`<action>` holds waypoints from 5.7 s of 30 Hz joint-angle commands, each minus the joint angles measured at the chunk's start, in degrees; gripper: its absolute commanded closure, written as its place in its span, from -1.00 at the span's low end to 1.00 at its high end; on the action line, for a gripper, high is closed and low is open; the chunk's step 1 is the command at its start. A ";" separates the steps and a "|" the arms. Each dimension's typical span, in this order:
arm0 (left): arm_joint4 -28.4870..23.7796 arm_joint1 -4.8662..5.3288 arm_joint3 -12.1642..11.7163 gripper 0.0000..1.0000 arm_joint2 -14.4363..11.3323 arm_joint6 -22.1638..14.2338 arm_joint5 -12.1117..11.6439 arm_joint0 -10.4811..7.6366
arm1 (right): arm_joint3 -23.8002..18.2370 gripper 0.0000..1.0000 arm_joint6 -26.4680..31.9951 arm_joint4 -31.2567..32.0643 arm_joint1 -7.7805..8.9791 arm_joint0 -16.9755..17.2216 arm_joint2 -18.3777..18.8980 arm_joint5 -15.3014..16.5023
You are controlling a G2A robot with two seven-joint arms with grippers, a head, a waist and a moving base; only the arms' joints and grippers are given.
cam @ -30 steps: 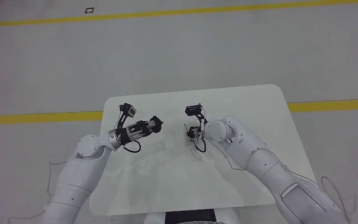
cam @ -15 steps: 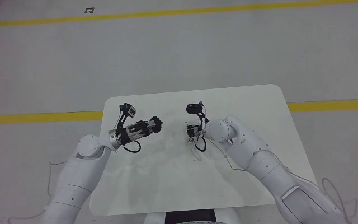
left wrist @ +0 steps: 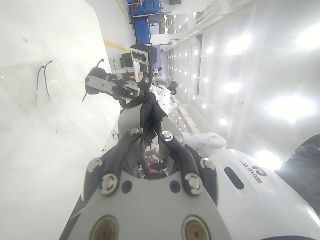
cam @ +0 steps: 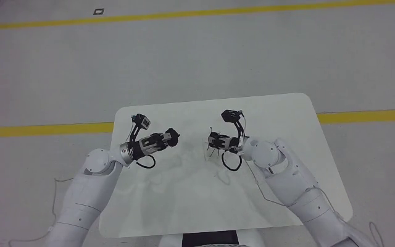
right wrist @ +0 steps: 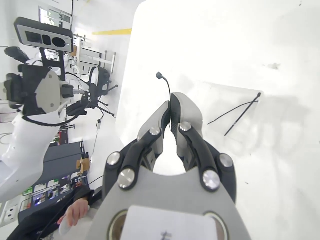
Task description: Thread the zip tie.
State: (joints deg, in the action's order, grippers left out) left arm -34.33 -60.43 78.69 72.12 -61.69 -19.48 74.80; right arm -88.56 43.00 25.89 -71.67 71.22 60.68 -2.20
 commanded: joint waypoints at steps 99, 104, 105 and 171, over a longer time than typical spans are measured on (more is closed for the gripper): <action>6.20 -4.27 -5.42 1.00 -7.36 9.49 0.00 -4.87 | -10.50 1.00 -44.08 20.23 -4.47 10.46 -8.94 -2.63; 6.20 -4.27 -5.42 1.00 -7.36 9.49 0.00 -4.87 | -10.24 1.00 -44.42 20.34 -4.74 10.52 -8.82 -2.60; 6.20 -4.27 -5.42 1.00 -7.36 9.49 0.00 -4.87 | -10.19 1.00 -44.38 20.39 -4.79 10.51 -8.81 -2.64; 6.20 -4.27 -5.42 1.00 -7.36 9.49 0.00 -4.87 | -10.81 1.00 -43.77 27.14 -7.16 12.38 -8.02 -4.31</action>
State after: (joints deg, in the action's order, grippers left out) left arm -28.12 -64.70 73.27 64.75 -52.21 -19.48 69.93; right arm -99.38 -0.82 52.96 -78.80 83.59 52.68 -6.45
